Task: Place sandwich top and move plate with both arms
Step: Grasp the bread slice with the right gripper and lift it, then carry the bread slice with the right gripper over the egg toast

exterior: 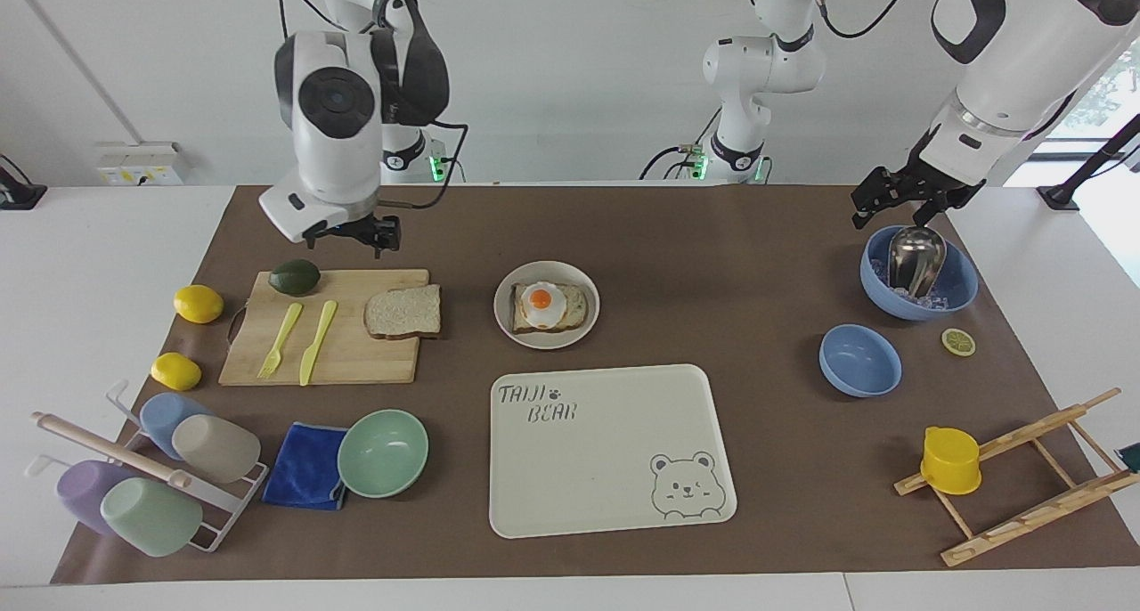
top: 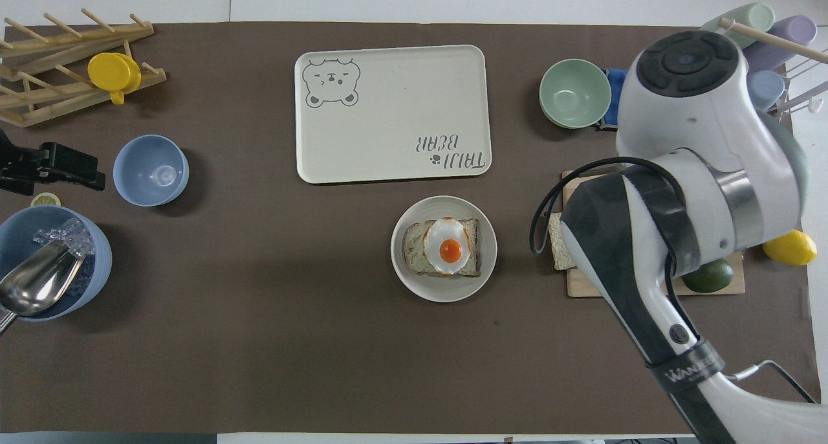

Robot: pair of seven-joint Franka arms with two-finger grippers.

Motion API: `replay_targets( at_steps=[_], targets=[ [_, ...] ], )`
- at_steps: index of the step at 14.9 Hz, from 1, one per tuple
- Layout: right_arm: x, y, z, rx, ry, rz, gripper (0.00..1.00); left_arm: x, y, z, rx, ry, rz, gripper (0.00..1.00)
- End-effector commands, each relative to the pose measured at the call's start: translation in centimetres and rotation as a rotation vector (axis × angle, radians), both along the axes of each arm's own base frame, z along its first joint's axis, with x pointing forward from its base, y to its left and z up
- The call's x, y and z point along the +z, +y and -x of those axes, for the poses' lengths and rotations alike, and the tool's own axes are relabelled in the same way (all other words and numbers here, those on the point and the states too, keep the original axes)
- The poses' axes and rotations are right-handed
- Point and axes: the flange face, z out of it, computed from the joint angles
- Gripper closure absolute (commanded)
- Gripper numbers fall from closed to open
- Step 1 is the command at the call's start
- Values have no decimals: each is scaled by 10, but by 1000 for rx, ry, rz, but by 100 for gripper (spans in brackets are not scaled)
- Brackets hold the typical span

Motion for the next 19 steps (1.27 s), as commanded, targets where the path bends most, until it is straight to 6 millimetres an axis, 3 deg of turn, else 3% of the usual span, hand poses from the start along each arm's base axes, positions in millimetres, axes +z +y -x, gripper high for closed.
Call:
replay_targets(
  at_steps=[1,3,8,13,15,19],
  targets=[
    [-41,34,-11,-4,-2,95,0,0,3,6,-8,-8,-12,0],
    [-78,60,-6,21,9,188,0,0,3,6,-8,-8,-12,0],
    [-135,93,21,54,-15,193,0,0,3,6,-8,-8,-12,0],
    [-167,80,41,73,4,178,1,0,3,6,-8,-8,-12,0],
    [-170,76,44,71,9,178,15,0,3,6,-8,-8,-12,0],
    [-177,75,47,65,3,169,27,0,3,6,-8,-8,-12,0]
  ],
)
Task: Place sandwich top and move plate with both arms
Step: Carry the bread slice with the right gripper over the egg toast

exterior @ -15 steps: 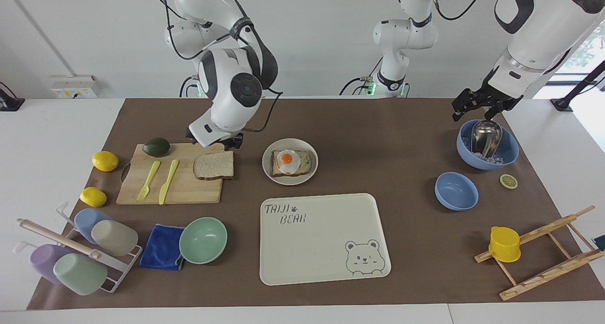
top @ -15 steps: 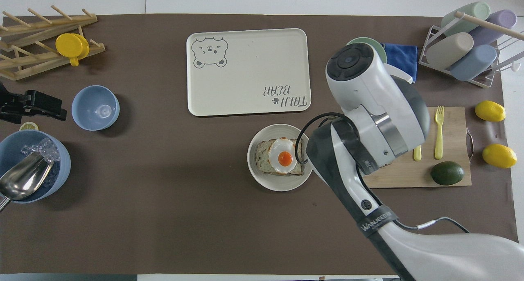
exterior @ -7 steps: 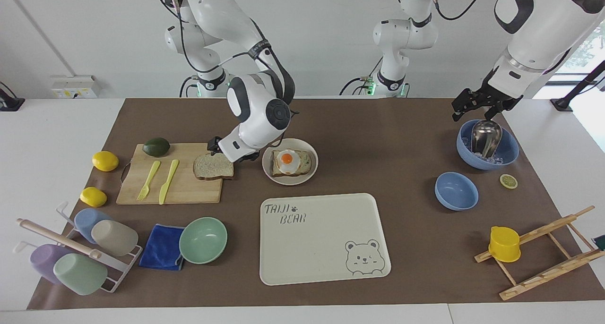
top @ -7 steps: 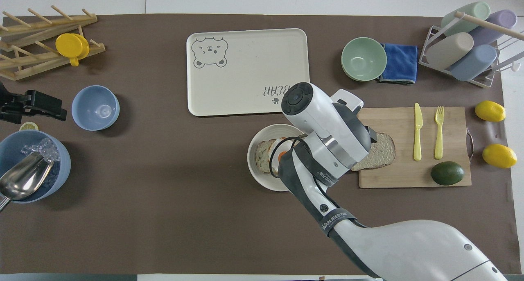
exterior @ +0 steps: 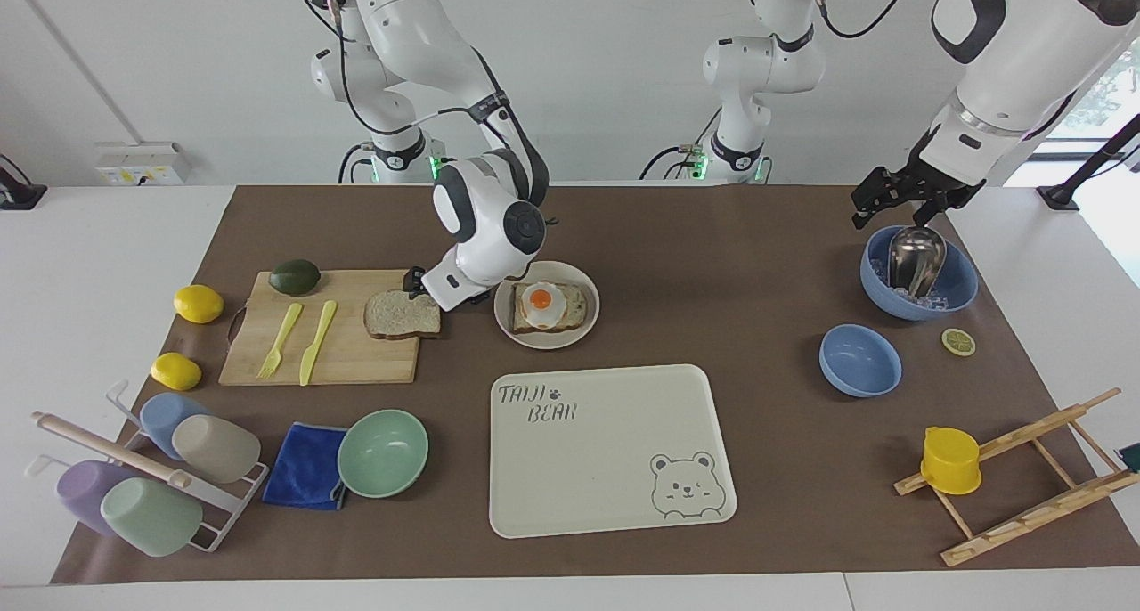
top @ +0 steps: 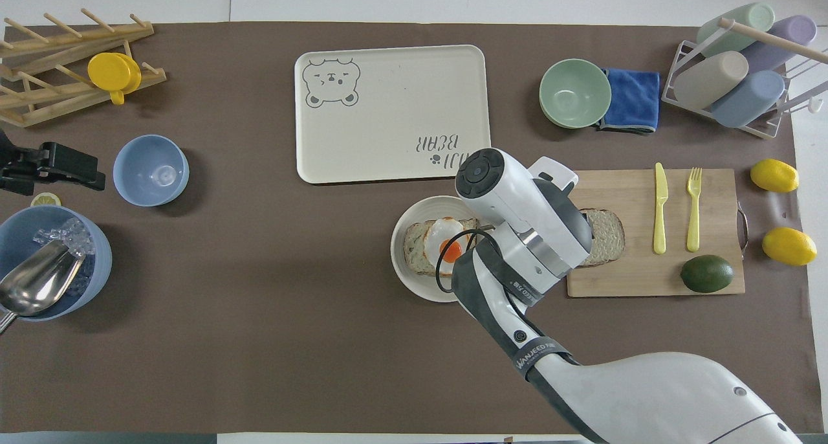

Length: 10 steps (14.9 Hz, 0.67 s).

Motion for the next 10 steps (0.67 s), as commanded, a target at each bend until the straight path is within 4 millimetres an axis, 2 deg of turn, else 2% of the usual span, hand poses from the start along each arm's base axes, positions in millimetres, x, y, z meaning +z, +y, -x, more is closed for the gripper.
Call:
replay_targets(
  at_steps=[1,7,10],
  targets=[
    [0,-6,9,-8,-30,-4,27,0,3,6,-8,-8,-12,0],
    [-10,-7,14,-4,-47,-28,27,0,3,6,-8,-8,-12,0],
    [-12,-15,13,-18,-42,-26,27,0,3,6,-8,-8,-12,0]
  ],
)
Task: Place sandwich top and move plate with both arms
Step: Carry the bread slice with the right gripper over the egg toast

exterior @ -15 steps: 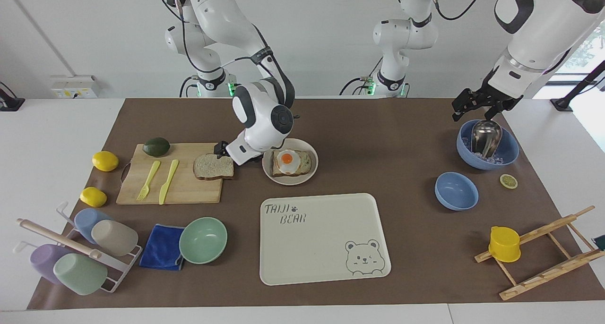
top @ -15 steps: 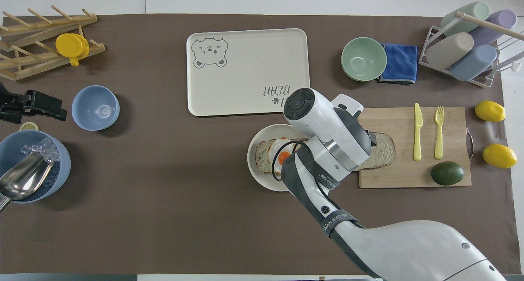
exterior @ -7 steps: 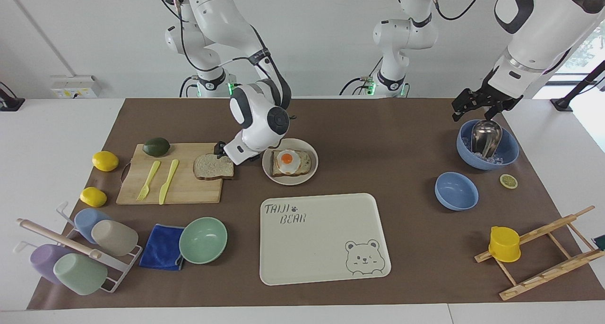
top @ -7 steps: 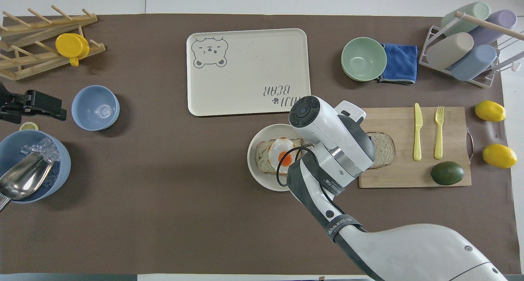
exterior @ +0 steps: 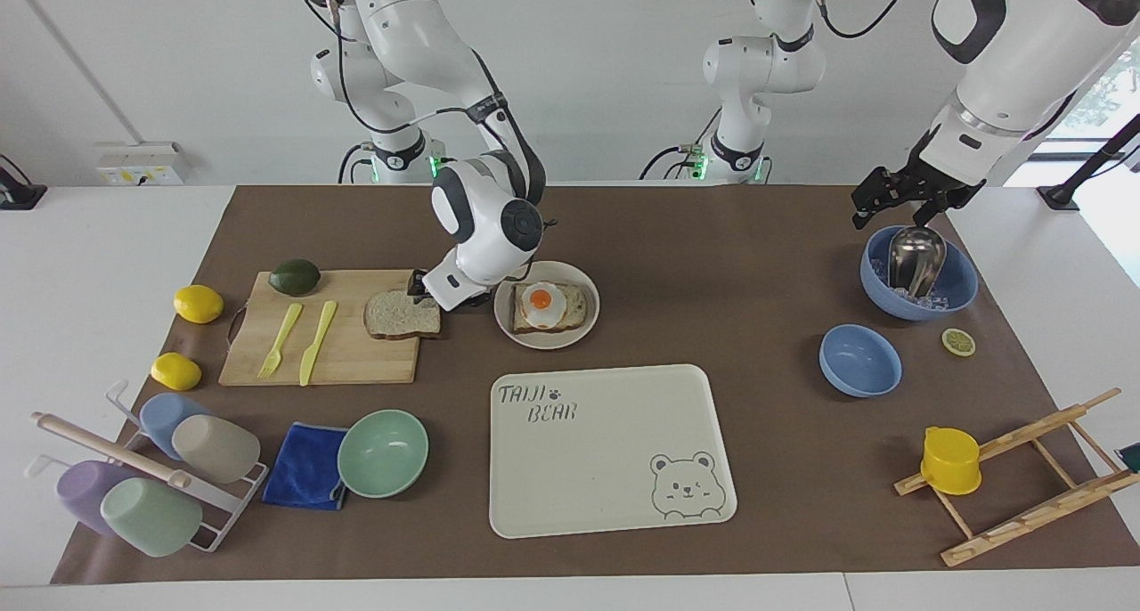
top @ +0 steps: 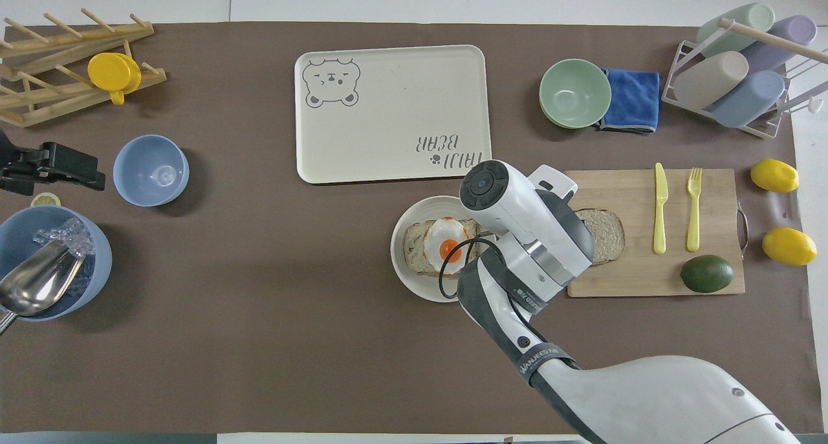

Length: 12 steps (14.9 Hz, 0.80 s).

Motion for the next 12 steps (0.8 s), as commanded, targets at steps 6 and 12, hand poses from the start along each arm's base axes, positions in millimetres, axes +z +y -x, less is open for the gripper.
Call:
replay_targets(
  at_steps=[6,12],
  targets=[
    [-2,-14,10,-19,-17,-7,31,0,3,6,-8,-8,-12,0],
    [-6,-17,13,-20,-12,-6,33,0,3,6,-8,-8,-12,0]
  ],
)
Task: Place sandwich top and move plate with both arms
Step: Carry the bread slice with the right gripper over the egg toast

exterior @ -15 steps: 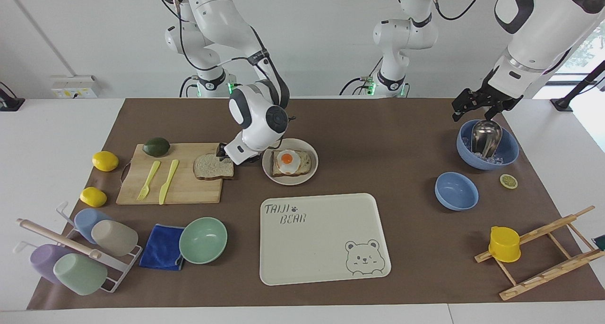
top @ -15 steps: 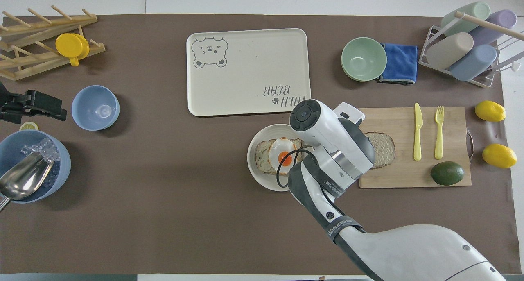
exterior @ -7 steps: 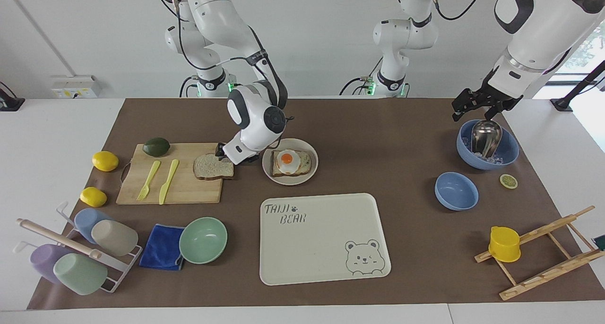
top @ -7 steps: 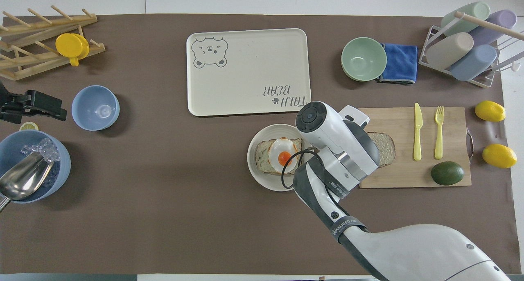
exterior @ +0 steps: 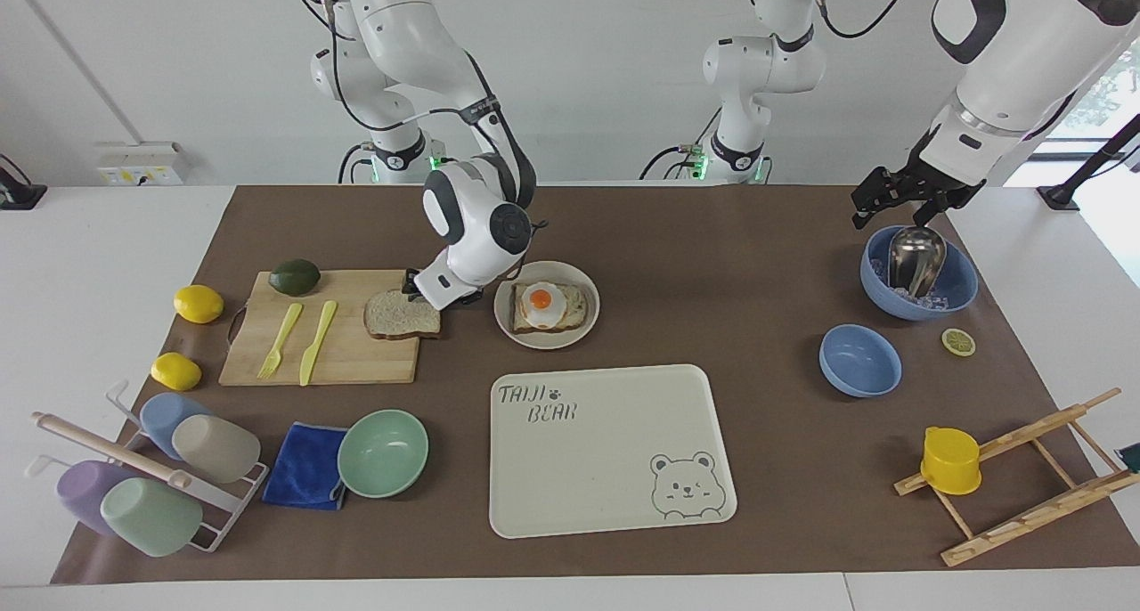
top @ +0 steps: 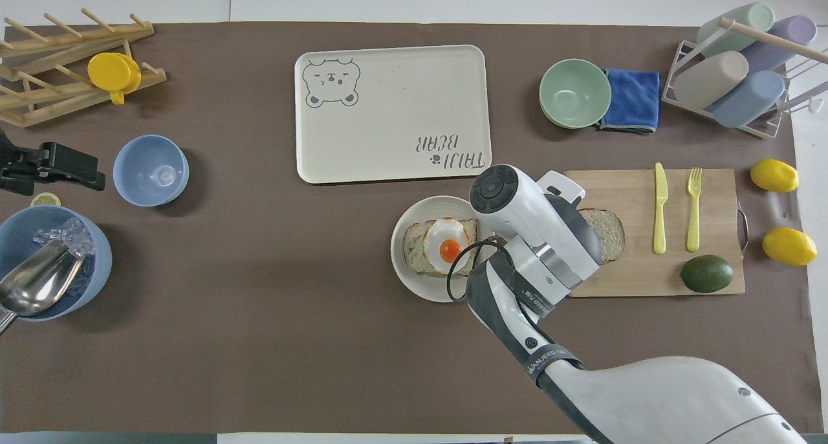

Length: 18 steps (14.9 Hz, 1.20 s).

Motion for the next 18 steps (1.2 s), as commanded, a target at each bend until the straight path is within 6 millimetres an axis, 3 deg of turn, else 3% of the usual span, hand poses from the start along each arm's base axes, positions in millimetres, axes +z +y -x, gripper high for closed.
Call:
replay_targets(
  at_steps=[1,8,13,15,17,18],
  targets=[
    [3,-7,5,-12,-28,-9,34,0,3,6,-8,-8,-12,0],
    [-2,-13,11,-19,-18,-3,37,0,3,6,-8,-8,-12,0],
    [-1,-11,11,-6,-8,4,100,0,3,6,-8,-8,-10,0],
    [3,-4,12,14,-7,8,100,0,3,6,-8,-8,-12,0],
    [19,4,2,11,-12,19,100,0,3,6,-8,-8,-12,0],
    [30,23,2,34,-15,23,100,0,3,6,-8,-8,-12,0]
  ],
)
